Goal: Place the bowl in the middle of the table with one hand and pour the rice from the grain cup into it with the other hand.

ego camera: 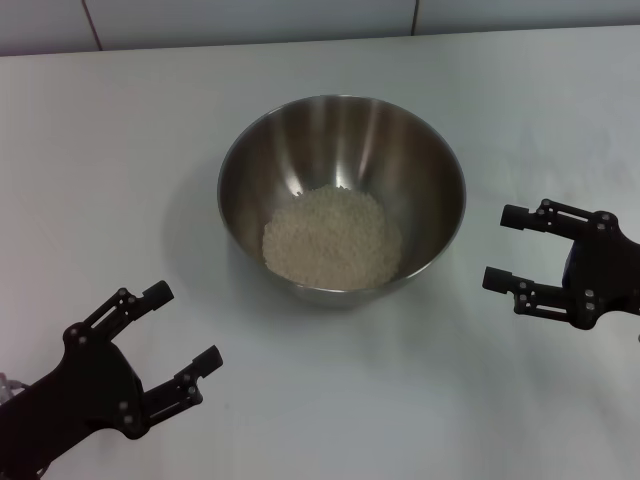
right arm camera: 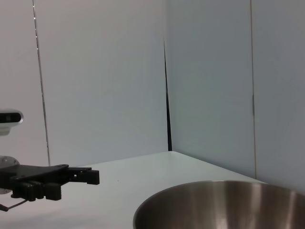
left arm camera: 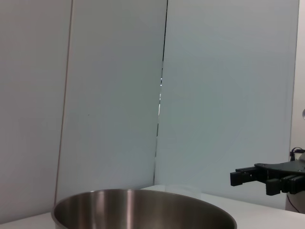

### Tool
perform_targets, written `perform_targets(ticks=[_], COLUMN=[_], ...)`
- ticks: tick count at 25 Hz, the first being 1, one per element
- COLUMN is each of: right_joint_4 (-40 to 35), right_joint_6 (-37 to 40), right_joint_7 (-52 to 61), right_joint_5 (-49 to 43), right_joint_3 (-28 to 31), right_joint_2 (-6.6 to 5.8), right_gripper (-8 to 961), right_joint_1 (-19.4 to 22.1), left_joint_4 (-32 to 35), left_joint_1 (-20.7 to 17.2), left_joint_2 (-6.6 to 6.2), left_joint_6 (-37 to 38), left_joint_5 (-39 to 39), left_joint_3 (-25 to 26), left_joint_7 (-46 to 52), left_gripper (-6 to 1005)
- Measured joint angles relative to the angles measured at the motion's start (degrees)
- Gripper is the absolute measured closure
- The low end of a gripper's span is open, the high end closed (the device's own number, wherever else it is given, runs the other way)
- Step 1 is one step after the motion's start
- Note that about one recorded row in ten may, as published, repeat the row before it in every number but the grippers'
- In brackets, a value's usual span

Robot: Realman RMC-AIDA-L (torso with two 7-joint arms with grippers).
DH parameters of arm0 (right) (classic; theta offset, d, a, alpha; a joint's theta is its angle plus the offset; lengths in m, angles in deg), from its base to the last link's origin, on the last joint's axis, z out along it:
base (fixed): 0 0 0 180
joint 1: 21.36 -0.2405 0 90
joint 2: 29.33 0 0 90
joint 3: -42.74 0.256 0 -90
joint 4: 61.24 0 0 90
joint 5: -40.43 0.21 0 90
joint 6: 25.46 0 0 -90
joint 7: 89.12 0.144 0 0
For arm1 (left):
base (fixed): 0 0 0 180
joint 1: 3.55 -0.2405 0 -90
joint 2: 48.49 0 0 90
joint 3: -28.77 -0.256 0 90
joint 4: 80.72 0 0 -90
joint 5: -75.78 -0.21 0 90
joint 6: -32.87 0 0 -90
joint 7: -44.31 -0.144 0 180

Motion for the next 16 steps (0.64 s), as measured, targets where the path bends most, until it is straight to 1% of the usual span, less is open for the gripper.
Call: perform_targets(ticks=[16], right_joint_4=[-0.1], right_joint_6=[0.4], right_joint_7=[-0.3], right_joint_5=[0.0], right_joint_3=[-0.2], right_joint_2=[0.03], right_gripper=[205], right_joint_1=[0.1], left_joint_4=[0.0], left_joint_1=[0.6], left_joint_2=[0.09], left_joint_6=[-0.2], left_joint_5=[0.0], left_joint_3=[-1.1], left_joint_7=[0.1], left_gripper=[131])
